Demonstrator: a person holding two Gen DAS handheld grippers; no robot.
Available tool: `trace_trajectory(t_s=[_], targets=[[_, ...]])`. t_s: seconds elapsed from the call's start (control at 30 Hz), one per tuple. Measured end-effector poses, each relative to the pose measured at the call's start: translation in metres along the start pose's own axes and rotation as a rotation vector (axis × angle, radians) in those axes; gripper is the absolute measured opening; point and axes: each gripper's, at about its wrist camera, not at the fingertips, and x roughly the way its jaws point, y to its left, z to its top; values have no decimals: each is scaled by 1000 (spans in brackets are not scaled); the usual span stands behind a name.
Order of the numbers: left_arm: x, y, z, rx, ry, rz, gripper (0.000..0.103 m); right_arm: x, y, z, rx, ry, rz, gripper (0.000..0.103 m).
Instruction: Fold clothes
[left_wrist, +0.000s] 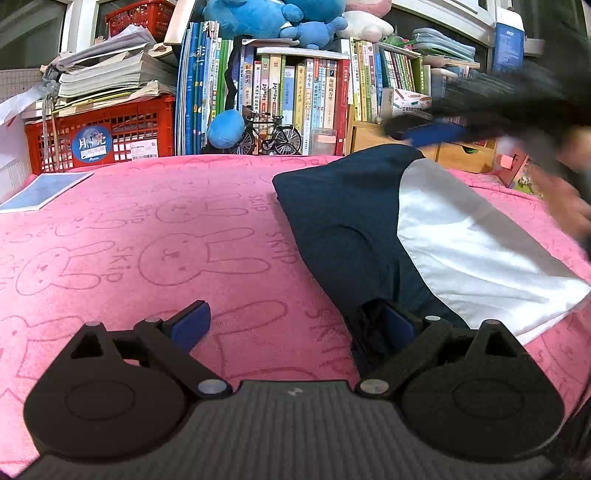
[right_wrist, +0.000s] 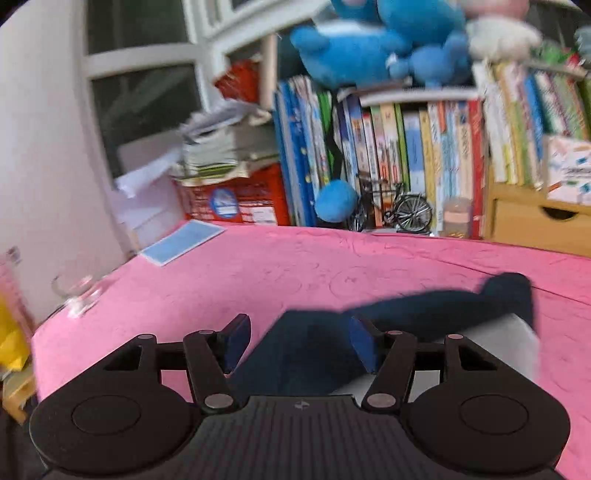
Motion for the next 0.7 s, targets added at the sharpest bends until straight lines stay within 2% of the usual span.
trace_trajectory(t_s=[0.1, 0.17, 0.2, 0.27, 0.3, 0.33, 0.4, 0.43, 0.5, 0.57, 0.63, 0.7], targets=[[0, 2, 1, -2, 7, -10, 99, -45, -6, -38, -33, 5, -1, 60], [0, 2, 2, -1, 13, -14, 100, -58, -16, -67, -68, 64, -99, 58], [-1, 3, 2, -1, 16, -19, 101, -64, -21, -82, -85, 90, -147, 54], [-3, 5, 2, -6, 22, -23, 102, -82, -42, -102, -97, 75, -238, 55], [-4, 6, 2, -12, 24, -24, 103, -92, -56, -107, -49, 72, -290, 62], [-9, 9, 2, -28, 21, -29, 103, -104, -76, -110, 52, 62, -303, 63], [-25, 20, -2, -81, -24, -53, 103, -126, -107, -116, 221, 53, -348, 58], [-34, 28, -1, -120, -51, -80, 102, -136, -113, -120, 250, 45, -374, 58], [-52, 43, 0, -195, -105, -129, 103, -153, -112, -126, 285, -34, -296, 58], [-65, 52, 16, -241, -134, -122, 102, -164, -108, -131, 332, -98, -183, 58], [-74, 44, 41, -184, -151, -107, 102, -164, -95, -131, 314, -135, -135, 60], [-77, 16, 62, -58, -166, -147, 102, -158, -81, -132, 269, -136, -125, 64]])
